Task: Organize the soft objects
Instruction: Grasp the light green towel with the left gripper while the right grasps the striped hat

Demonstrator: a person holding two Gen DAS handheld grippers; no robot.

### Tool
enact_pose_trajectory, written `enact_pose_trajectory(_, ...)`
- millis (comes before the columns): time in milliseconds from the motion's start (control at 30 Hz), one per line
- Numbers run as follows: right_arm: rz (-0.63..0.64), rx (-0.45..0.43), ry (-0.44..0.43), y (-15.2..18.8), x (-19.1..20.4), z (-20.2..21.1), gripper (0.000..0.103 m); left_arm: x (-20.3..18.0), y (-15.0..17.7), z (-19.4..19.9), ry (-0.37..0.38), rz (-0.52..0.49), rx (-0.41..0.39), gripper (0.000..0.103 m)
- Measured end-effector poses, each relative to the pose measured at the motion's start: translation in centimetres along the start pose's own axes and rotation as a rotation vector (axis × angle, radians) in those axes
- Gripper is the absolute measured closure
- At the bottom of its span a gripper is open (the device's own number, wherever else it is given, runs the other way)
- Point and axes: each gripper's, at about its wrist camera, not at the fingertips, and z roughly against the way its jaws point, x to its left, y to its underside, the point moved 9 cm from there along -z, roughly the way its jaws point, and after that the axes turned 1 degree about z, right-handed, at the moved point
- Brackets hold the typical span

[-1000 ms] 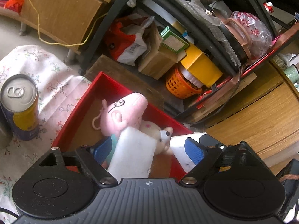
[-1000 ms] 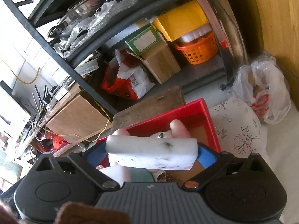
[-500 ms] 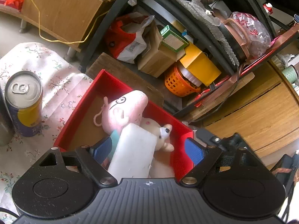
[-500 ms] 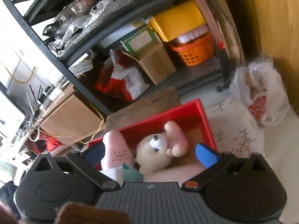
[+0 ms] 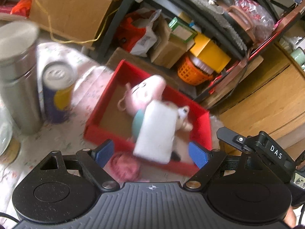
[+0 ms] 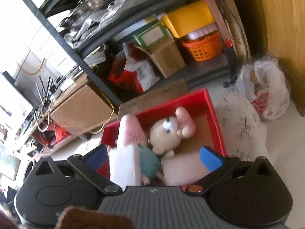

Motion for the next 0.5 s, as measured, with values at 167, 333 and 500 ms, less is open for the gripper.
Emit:
enact_pose_trajectory(167,0.080,0.066,0.001,3.5,1.2,0.6,0.024,2.1,2.4,1.6,-0.021,0.001,0.051,0.020)
enact_pose_trajectory(333,0.179,0.150,-0.036,7.6,3.5,1.1,0.024,3.6,4.3,3.7,-0.044,-0.011,0.066,0.021)
enact_pose_trajectory(500,0.207,0.215,-0.061,10.8,4.4,1.1,0.027,5.1,6.3,5.1,-0.035,-0.008,0.091,0.021)
